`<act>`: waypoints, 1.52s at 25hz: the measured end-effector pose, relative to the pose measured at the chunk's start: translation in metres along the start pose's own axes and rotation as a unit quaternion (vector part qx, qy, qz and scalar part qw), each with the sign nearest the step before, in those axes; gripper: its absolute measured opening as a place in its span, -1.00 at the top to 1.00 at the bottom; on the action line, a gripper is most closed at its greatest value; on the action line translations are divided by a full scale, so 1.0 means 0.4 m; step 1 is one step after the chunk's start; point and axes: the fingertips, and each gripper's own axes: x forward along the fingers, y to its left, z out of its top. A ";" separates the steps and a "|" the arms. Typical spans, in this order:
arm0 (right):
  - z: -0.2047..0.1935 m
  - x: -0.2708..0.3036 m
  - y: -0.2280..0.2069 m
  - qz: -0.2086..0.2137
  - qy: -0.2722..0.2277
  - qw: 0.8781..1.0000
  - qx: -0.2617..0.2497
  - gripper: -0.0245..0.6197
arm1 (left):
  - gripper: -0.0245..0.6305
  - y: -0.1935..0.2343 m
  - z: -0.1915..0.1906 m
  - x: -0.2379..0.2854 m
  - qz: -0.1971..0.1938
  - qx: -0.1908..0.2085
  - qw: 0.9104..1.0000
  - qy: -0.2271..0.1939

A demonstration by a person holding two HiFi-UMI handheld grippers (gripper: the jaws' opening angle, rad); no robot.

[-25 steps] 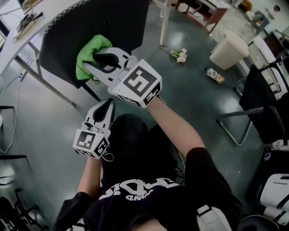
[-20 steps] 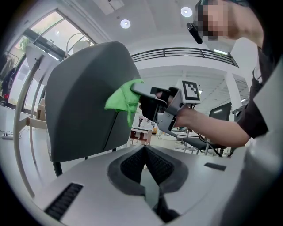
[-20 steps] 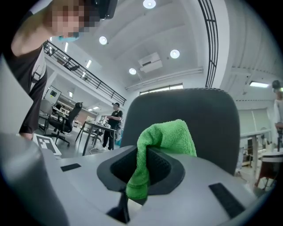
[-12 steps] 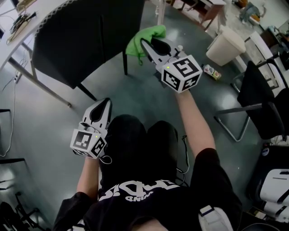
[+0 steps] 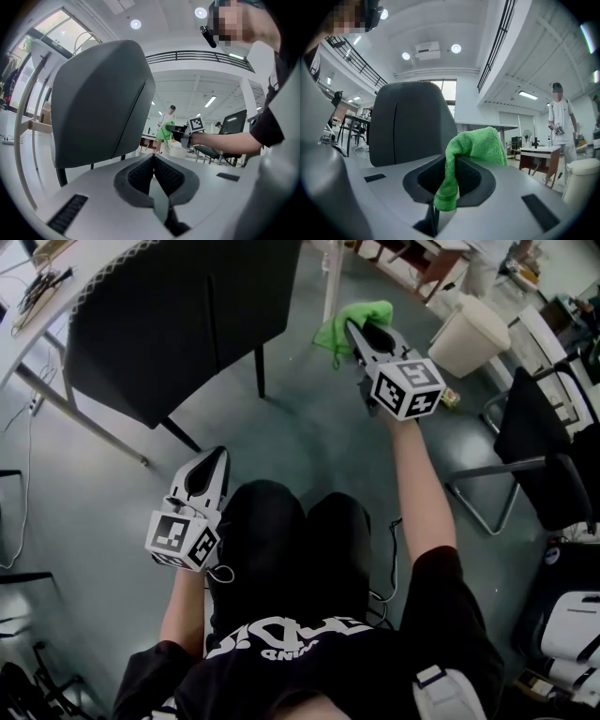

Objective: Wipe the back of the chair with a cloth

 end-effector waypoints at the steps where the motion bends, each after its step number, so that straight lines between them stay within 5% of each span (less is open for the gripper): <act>1: -0.005 0.008 0.002 0.002 0.003 1.000 0.000 0.78 | 0.93 0.001 0.000 0.000 0.000 0.000 1.000 0.000; 16: -0.010 0.202 0.250 0.115 0.022 0.992 -0.041 0.78 | 0.93 0.018 -0.007 -0.012 0.011 -0.001 1.000 0.003; 31: 0.033 0.192 0.678 0.295 -0.004 0.951 -0.088 0.78 | 0.93 0.039 -0.027 -0.039 0.029 -0.007 1.000 0.006; 38: 0.049 0.165 0.780 0.336 -0.016 0.937 -0.097 0.78 | 0.93 0.042 -0.028 -0.046 0.031 -0.007 0.999 0.007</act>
